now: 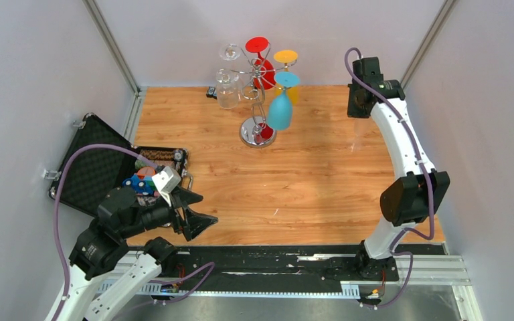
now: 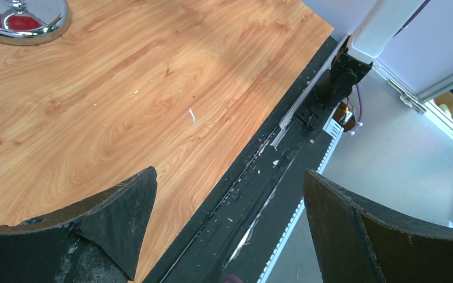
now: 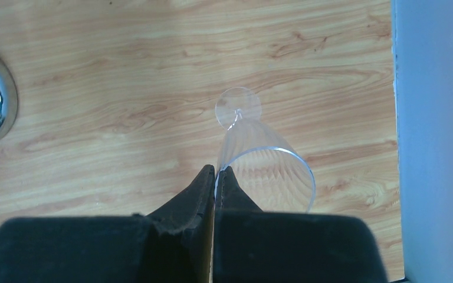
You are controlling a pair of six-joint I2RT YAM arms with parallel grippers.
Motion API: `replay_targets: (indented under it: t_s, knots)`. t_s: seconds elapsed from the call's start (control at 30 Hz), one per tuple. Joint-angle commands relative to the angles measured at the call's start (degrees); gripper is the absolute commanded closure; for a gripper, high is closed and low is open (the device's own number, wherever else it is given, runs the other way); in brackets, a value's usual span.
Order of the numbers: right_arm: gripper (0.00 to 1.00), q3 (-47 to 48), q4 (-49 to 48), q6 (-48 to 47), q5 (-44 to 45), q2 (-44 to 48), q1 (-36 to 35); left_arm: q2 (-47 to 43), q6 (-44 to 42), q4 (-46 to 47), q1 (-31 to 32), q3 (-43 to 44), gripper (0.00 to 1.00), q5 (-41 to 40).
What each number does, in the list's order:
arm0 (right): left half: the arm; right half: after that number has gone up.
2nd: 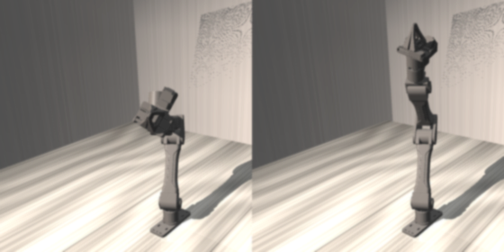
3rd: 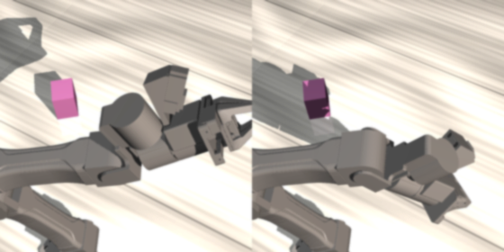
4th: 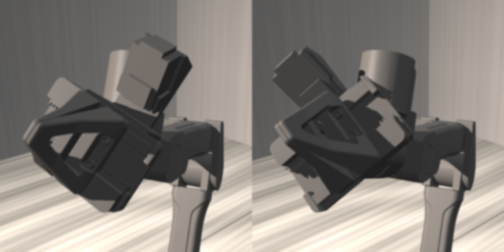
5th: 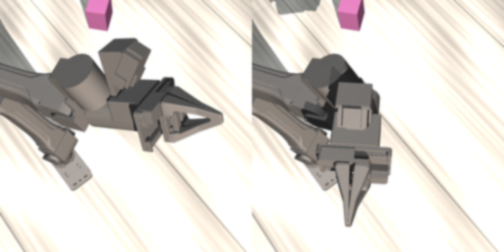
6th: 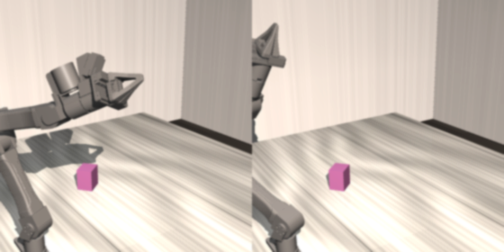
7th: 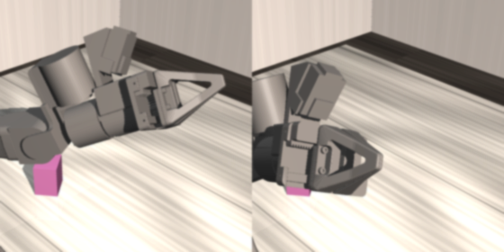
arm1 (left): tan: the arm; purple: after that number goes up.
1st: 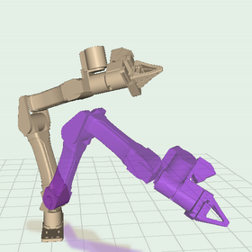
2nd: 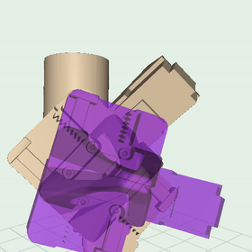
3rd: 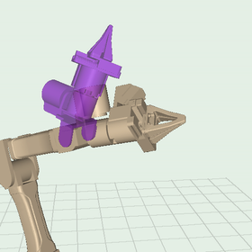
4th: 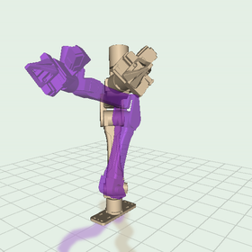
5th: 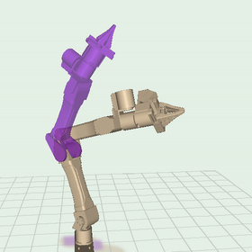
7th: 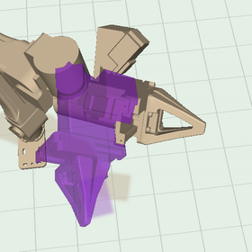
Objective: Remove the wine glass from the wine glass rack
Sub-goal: Place the wine glass at the center of the board.
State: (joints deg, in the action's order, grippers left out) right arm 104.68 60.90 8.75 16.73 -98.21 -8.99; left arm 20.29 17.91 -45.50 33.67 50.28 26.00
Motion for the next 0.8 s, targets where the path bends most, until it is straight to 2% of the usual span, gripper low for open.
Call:
replay_targets:
  t_s: [0.0,0.43,0.77]
  knots:
    - [1.0,5.39,-3.13,-1.23,-2.22,-2.2,3.23,-0.7,0.12,1.88,-0.06,-0.27,0.0,0.42]
    - [1.0,11.08,-3.21,-1.28,-7.37,-8.3,10.09,0.0,-0.02,1.76,-0.07,-0.32,0.0,0.17]
    - [1.0,13.15,-3.09,-1.19,-8.82,-11.6,11.93,-0.01,0.1,1.56,-0.06,-0.27,0.0,-0.41]
